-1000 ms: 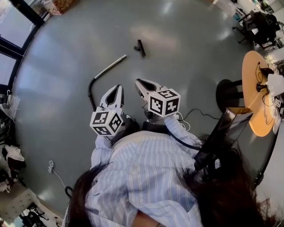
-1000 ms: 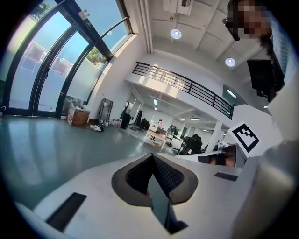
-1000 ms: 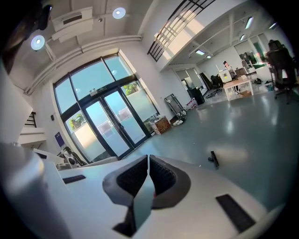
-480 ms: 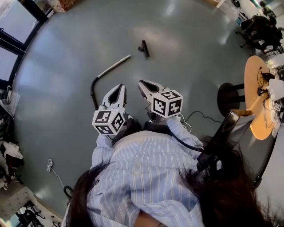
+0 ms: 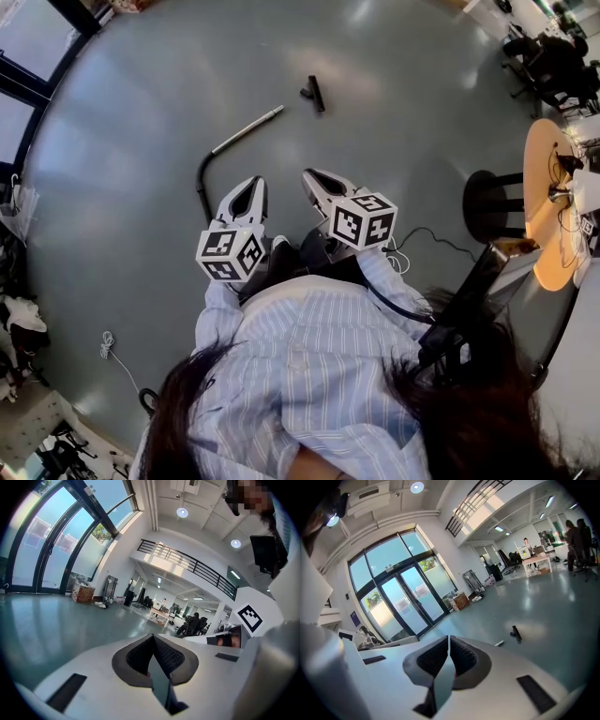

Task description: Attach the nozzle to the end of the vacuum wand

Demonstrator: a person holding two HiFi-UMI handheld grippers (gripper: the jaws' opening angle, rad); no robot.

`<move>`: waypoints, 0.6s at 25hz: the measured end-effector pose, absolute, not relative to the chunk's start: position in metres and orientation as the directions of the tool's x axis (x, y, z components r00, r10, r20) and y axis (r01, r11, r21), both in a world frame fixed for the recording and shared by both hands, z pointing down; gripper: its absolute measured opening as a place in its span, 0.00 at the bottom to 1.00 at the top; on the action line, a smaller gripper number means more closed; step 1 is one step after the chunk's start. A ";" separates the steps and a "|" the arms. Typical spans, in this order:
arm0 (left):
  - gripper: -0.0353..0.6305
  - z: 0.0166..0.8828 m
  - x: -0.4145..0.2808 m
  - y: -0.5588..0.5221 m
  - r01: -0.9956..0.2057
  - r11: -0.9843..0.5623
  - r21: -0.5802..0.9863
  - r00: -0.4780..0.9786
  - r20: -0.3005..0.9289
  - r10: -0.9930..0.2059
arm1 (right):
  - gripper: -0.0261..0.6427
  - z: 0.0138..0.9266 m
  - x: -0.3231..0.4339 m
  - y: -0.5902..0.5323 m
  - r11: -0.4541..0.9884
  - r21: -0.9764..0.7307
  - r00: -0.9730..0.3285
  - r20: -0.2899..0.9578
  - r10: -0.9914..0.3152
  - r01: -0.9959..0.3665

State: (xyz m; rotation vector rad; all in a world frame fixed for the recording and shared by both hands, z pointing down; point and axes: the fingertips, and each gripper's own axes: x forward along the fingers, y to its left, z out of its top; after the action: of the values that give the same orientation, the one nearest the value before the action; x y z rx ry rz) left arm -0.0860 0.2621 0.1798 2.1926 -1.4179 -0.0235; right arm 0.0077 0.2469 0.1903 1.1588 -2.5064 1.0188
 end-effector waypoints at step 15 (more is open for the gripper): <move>0.06 0.217 -0.099 0.204 -0.849 -0.179 0.497 0.369 0.317 -0.873 | 0.06 0.222 0.045 0.175 0.385 -0.506 -0.628 0.516 -0.583 -0.772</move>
State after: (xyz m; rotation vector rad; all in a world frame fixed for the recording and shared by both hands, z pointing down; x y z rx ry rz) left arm -0.0987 0.2043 0.2173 2.0279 -1.4827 -0.0512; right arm 0.0454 0.1746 0.2223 1.1992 -2.3923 1.0804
